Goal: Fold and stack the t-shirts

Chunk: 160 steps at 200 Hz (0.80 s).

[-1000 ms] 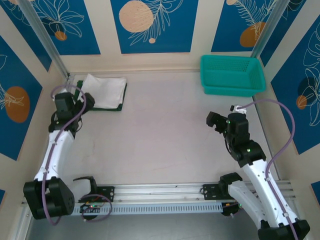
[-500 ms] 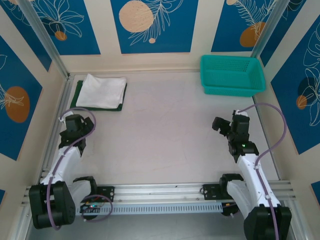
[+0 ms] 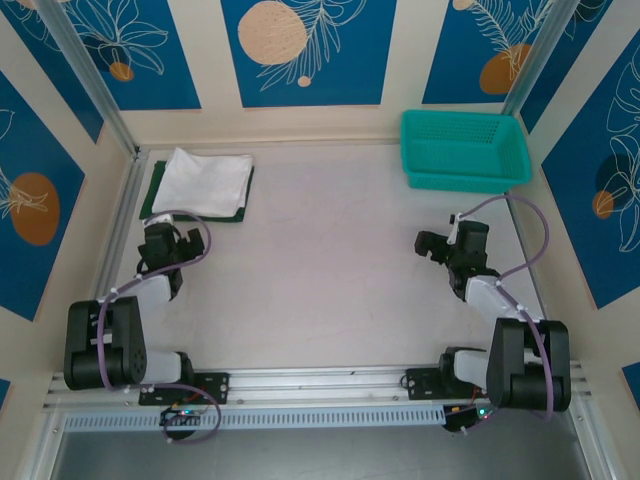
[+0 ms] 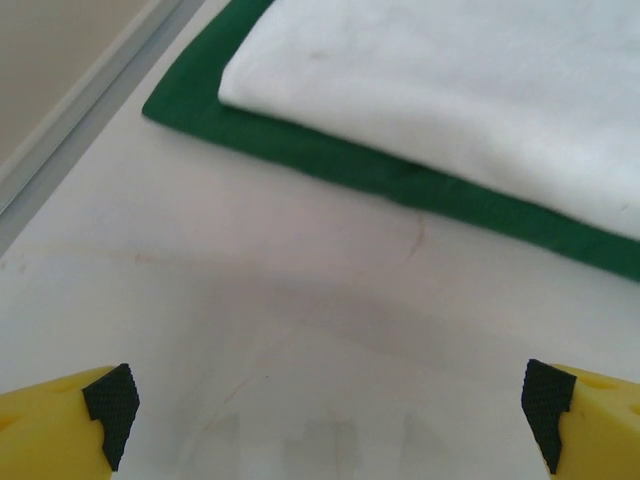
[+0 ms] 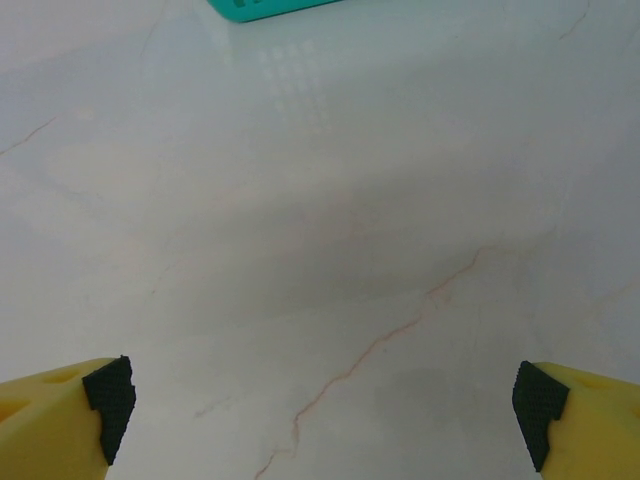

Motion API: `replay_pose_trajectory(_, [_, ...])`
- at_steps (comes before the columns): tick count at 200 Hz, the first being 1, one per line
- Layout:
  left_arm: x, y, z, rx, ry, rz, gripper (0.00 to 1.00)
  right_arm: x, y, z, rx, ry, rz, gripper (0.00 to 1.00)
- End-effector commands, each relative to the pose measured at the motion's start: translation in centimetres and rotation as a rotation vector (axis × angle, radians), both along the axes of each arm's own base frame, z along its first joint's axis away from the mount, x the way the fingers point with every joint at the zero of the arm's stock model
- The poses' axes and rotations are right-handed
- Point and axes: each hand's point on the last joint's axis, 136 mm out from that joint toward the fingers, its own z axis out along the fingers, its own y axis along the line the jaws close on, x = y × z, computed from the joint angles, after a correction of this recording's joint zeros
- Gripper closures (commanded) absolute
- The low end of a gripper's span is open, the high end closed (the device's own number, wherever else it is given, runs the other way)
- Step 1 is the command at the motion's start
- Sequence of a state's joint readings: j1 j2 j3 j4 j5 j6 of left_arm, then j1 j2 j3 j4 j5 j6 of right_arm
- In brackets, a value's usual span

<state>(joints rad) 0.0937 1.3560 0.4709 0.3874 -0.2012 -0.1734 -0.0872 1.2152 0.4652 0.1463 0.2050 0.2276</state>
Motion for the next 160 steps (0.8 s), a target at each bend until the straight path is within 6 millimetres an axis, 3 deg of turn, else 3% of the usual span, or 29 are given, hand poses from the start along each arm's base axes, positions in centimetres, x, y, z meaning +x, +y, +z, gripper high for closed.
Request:
replay_pose_trajectory(1, [2.0,-1.4,1.4,0.006,-0.097,-0.078,0.0,2.1,0.1,1.4,-0.018,-0.094,0.01,0.01])
replay_pose_trajectory(33, [4.3,-4.8,0.7,0.039,-0.049,-0.222,0.0,4.6,1.9,2.3,-0.006,-0.185,0.085,0.01])
replay_pose_trajectory(61, [4.2,-6.7,0.9,0.089,-0.082,-0.303,0.0,6.5,4.4,2.7,-0.063,-0.238,0.209,0.01])
replay_pose_trajectory(77, [4.0,-7.6,0.8,0.089,-0.103,-0.348,0.0,6.5,5.8,1.8,-0.08,-0.284,0.286,0.01])
replay_pose_trajectory(95, [3.7,-8.4,0.7,0.085,-0.125,-0.399,0.0,6.0,4.9,2.1,-0.077,-0.314,0.242,0.01])
replay_pose_trajectory(133, [2.2,-8.7,0.7,0.133,-0.236,-0.395,0.0,2.4,8.0,2.4,-0.219,-0.524,0.334,0.01])
replay_pose_trajectory(145, [2.7,-9.7,0.4,0.155,-0.205,-0.438,0.0,2.6,7.9,2.5,-0.223,-0.523,0.333,0.01])
replay_pose_trajectory(160, [3.3,-9.1,0.0,0.123,-0.167,-0.42,0.0,4.1,6.9,2.0,-0.171,-0.432,0.304,0.01])
